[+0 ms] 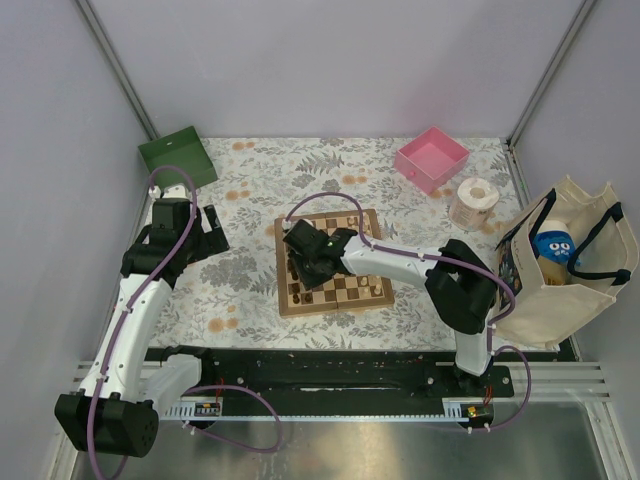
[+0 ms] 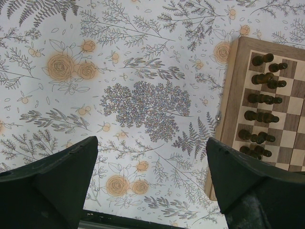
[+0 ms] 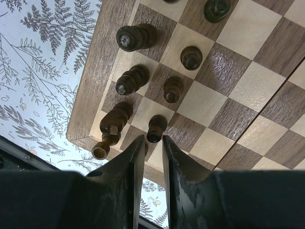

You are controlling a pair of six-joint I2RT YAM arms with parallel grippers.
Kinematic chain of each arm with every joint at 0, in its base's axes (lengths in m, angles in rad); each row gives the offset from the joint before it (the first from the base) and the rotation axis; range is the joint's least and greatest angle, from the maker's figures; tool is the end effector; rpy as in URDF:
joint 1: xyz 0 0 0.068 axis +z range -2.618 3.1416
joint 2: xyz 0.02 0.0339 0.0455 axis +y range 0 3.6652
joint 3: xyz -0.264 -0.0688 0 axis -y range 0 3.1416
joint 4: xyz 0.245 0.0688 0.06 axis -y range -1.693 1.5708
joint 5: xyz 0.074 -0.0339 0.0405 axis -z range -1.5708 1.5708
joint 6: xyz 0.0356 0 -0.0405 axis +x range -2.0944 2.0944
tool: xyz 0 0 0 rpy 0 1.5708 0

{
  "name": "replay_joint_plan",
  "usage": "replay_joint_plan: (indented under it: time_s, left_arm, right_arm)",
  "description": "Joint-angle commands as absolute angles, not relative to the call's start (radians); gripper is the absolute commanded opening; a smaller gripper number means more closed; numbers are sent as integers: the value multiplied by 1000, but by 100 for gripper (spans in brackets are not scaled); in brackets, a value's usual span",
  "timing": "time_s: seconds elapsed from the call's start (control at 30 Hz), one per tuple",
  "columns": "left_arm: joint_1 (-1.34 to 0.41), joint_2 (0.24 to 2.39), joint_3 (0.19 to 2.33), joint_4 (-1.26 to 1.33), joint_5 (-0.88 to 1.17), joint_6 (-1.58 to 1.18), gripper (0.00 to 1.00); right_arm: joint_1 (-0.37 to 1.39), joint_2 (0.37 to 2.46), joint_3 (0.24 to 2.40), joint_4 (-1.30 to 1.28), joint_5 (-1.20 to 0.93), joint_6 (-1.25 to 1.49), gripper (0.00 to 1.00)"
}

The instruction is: Set up the chess pieces on the board

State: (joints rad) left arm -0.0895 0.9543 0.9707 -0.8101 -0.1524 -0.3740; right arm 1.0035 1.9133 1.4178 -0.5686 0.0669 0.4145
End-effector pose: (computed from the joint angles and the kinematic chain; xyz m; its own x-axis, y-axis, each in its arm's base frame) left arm 0.1876 -0.0114 0.3151 -0.6546 -0.3038 -0.6923 -0.2759 0.9485 -0.1554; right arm 0.2201 0.3410 0.2027 -0.7619 -0.4480 -0.4677 -0.5650 0.8128 0.1419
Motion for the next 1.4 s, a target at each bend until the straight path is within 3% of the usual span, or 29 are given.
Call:
replay_joint_plan:
  time_s: [0.0,0.37,0.77,1.03,1.37]
  left_arm:
    - [-84,940,965,-772,-137,-371,99]
    - [-84,940,965,-772,-135,-371,99]
    - [-84,942,965,-770,-141,-371,99]
    - [-84,943,962,-769,-161,-374,99]
    - [-84,943,962,-769,-187,-388,99]
  right_arm:
    - [996,1919,1468,-548,60,399,30]
    - [994,1930,1473,-541,38,407,27]
    - [991,1818,1459,-558,84,370,42]
    - [902,1585,1362,-542,179,327,59]
    - [622,1358,1123,-491,246,344,88]
